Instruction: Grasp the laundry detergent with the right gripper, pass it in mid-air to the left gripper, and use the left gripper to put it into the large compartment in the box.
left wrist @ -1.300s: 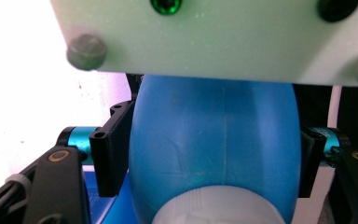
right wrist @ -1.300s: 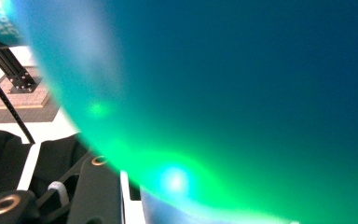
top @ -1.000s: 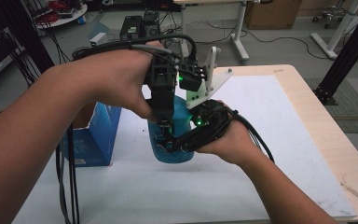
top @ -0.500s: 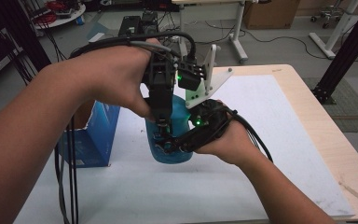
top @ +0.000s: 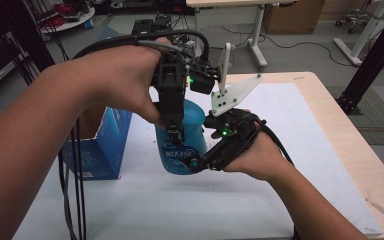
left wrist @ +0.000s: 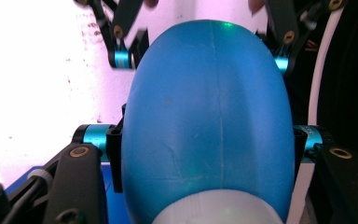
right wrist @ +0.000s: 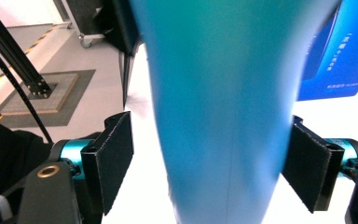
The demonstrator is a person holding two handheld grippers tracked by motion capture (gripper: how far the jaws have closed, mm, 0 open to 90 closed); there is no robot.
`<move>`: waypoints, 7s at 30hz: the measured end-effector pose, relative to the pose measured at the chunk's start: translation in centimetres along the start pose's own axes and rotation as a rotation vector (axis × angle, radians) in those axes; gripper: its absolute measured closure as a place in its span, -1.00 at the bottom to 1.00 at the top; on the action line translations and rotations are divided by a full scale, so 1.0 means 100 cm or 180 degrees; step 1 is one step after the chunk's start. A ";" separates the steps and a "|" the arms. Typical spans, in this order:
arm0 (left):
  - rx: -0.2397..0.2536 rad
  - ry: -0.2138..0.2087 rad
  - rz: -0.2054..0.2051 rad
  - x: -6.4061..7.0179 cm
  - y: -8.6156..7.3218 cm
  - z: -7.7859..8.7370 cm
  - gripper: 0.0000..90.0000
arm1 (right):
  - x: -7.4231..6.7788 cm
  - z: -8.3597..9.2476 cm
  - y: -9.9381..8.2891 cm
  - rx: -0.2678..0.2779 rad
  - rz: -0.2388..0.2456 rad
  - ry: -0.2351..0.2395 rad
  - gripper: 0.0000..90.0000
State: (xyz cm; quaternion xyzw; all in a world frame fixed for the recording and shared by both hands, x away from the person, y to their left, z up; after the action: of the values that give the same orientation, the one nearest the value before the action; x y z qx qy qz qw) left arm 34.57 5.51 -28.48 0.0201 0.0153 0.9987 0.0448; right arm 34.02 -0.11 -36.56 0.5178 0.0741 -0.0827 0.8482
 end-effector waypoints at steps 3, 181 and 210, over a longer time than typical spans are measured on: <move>0.0000 0.0000 0.0032 0.000 -0.002 0.000 -0.12 | -0.001 0.006 0.000 -0.0003 0.0022 -0.0021 -0.53; -0.0028 -0.0096 0.0714 -0.041 -0.083 -0.016 -0.96 | 0.074 0.157 -0.032 -0.3072 -0.0115 -0.0848 -0.99; -0.0057 -0.0152 0.0539 -0.052 -0.063 -0.038 -0.96 | 0.091 0.153 -0.042 -0.3239 -0.0066 -0.0837 -0.99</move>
State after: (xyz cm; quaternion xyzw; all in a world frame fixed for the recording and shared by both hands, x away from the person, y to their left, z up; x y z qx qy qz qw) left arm 40.19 11.22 -32.65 0.0447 0.0035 0.9982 -0.0393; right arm 42.61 -16.22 -35.25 0.0249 0.0029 -0.1090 0.9937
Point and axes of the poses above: each handheld gripper's, and its own axes: z roughly backward along the jaws, y roughly out of its top, x roughly to its right, the point moved 8 cm from there along -z, roughly forward along the jaws, and after that the axes turned 7 degrees about -z, right-handed, at the moved point
